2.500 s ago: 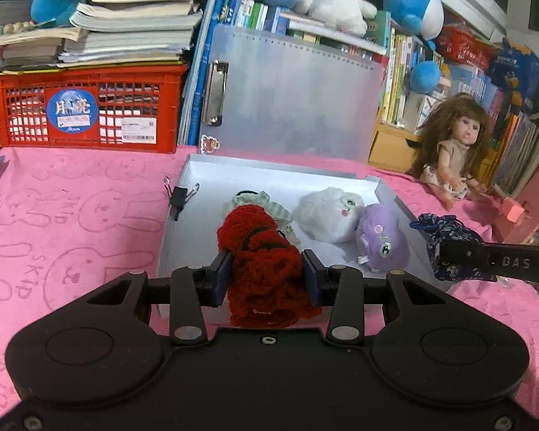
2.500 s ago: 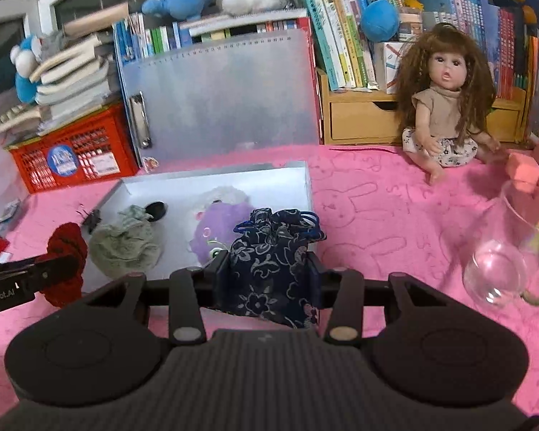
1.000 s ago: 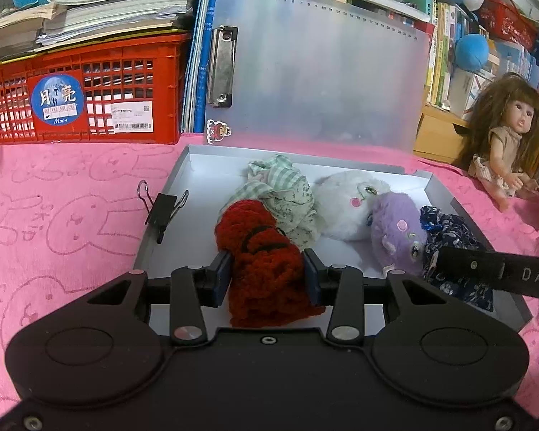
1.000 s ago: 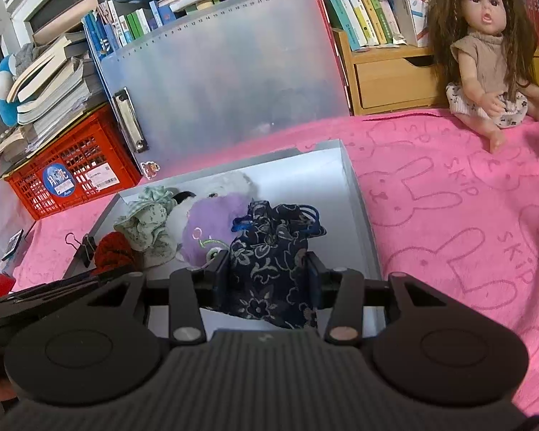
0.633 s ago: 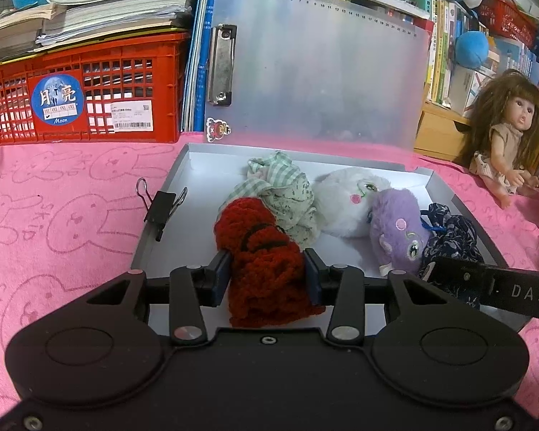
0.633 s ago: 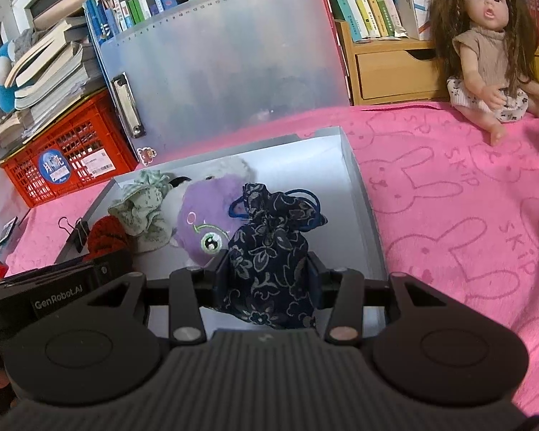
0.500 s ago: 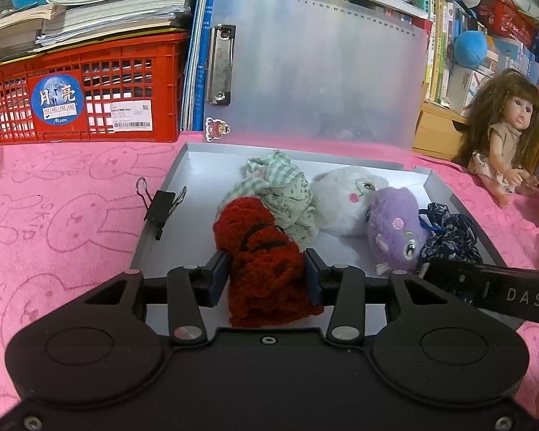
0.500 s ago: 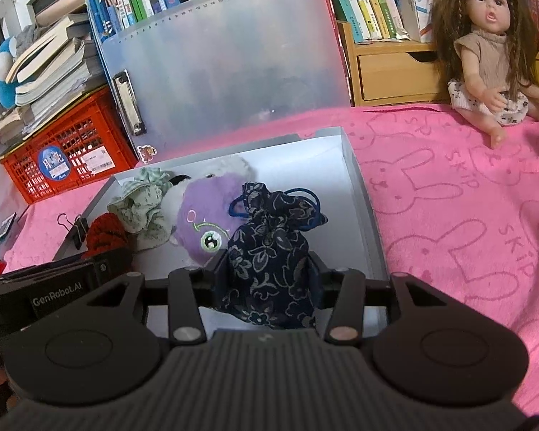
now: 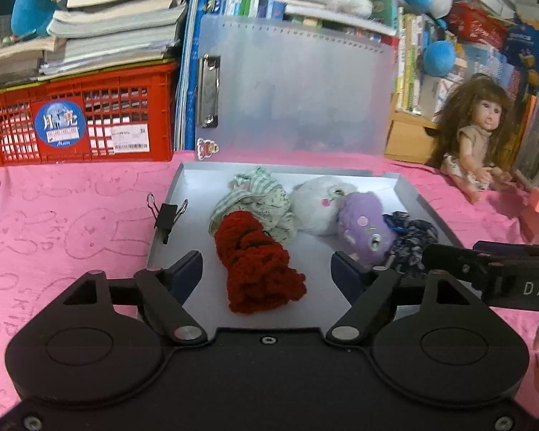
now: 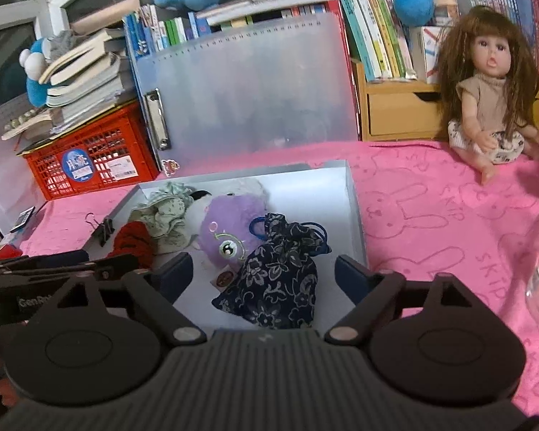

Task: Organize objects
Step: 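Open left tool to release red item in box while right tool releases blue pouch, then move left tool toward black round lid while right tool approaches yellow-red knitted snake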

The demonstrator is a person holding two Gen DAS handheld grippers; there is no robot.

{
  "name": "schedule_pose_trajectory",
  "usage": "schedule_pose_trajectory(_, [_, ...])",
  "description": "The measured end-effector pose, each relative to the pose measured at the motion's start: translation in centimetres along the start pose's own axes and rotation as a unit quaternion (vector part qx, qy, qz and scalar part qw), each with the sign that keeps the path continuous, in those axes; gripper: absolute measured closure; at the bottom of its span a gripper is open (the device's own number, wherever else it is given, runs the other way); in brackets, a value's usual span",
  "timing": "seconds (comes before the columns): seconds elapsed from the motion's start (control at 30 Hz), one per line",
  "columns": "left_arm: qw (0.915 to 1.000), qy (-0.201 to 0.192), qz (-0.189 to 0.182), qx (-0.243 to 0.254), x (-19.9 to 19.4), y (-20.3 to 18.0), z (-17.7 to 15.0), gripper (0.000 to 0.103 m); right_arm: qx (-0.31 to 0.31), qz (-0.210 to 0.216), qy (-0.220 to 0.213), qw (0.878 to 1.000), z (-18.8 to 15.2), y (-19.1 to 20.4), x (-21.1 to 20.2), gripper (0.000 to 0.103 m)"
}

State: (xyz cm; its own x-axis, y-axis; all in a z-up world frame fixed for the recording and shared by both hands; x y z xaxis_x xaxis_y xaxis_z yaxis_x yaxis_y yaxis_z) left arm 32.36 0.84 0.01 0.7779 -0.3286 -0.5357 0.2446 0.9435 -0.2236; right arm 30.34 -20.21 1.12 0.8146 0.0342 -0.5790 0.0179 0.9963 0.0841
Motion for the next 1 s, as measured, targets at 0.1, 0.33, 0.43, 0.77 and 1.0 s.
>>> schedule_pose_trajectory(0.1, [0.9999, -0.006, -0.011, 0.007, -1.5, -0.7, -0.2, 0.022, -0.004, 0.006, -0.008, 1.000, -0.3, -0.2, -1.2, 0.006])
schedule_pose_trajectory(0.33, [0.9992, -0.015, -0.030, 0.021, -4.8, -1.9, -1.5, 0.020, -0.015, 0.018, -0.027, 0.999, -1.1, -0.1, -4.2, 0.001])
schedule_pose_trajectory(0.43, [0.9988, -0.022, -0.037, 0.021, -6.3, -2.2, -2.2, 0.020, -0.018, 0.026, -0.037, 0.999, -1.4, 0.0, -5.4, 0.000])
schedule_pose_trajectory(0.77, [0.9971, -0.043, -0.046, 0.042, -11.1, -3.2, -5.3, 0.019, -0.034, 0.036, -0.054, 0.997, -4.0, 0.7, -8.4, 0.000])
schedule_pose_trajectory(1.0, [0.9969, -0.045, -0.048, 0.044, -13.8, -3.5, -8.7, 0.018, -0.059, 0.034, -0.056, 0.996, -6.5, 1.0, -9.4, 0.000])
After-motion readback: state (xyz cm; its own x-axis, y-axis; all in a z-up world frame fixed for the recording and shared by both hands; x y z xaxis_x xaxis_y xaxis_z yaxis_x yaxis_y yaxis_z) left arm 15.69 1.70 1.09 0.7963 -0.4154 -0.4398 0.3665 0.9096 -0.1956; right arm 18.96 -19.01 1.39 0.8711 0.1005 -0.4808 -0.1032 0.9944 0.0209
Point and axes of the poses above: each gripper's, at about its wrist camera, not at the fingertips, and x roughly the way its jaws point, y to its left, z to its top, the point moved 9 cm from there along x, roughly the way its jaws point, and after that the axes turned 12 degrees about -z, right-handed, at the moved point
